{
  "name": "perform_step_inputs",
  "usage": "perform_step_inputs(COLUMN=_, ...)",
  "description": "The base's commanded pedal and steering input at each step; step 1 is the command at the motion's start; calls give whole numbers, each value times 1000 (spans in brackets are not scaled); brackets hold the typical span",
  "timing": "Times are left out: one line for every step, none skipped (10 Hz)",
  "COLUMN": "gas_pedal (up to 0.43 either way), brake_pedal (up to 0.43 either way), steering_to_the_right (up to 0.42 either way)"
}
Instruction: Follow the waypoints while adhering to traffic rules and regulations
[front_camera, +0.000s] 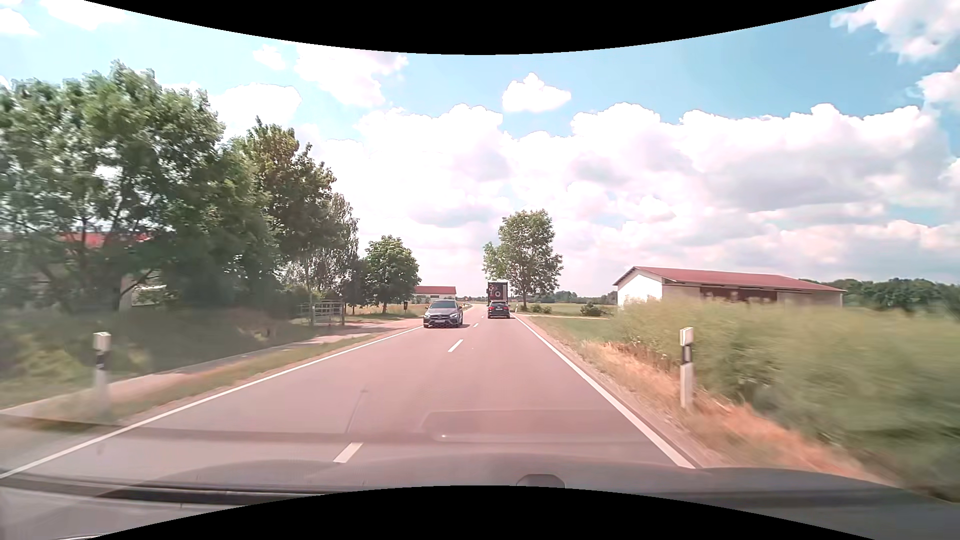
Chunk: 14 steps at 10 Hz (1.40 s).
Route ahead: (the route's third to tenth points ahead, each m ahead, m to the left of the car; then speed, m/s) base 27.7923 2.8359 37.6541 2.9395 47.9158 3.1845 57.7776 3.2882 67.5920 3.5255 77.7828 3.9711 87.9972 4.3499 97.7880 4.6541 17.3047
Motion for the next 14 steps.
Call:
perform_step_inputs(gas_pedal=209, brake_pedal=0, steering_to_the_right=0)
perform_step_inputs(gas_pedal=209, brake_pedal=0, steering_to_the_right=-1)
perform_step_inputs(gas_pedal=209, brake_pedal=0, steering_to_the_right=-1)
perform_step_inputs(gas_pedal=209, brake_pedal=0, steering_to_the_right=-1)
perform_step_inputs(gas_pedal=209, brake_pedal=0, steering_to_the_right=-1)
perform_step_inputs(gas_pedal=209, brake_pedal=0, steering_to_the_right=-1)
perform_step_inputs(gas_pedal=197, brake_pedal=0, steering_to_the_right=-1)
perform_step_inputs(gas_pedal=197, brake_pedal=0, steering_to_the_right=-2)
perform_step_inputs(gas_pedal=197, brake_pedal=0, steering_to_the_right=-2)
perform_step_inputs(gas_pedal=189, brake_pedal=0, steering_to_the_right=-2)
perform_step_inputs(gas_pedal=189, brake_pedal=0, steering_to_the_right=-2)
perform_step_inputs(gas_pedal=189, brake_pedal=0, steering_to_the_right=-2)
perform_step_inputs(gas_pedal=268, brake_pedal=0, steering_to_the_right=-2)
perform_step_inputs(gas_pedal=358, brake_pedal=0, steering_to_the_right=-2)
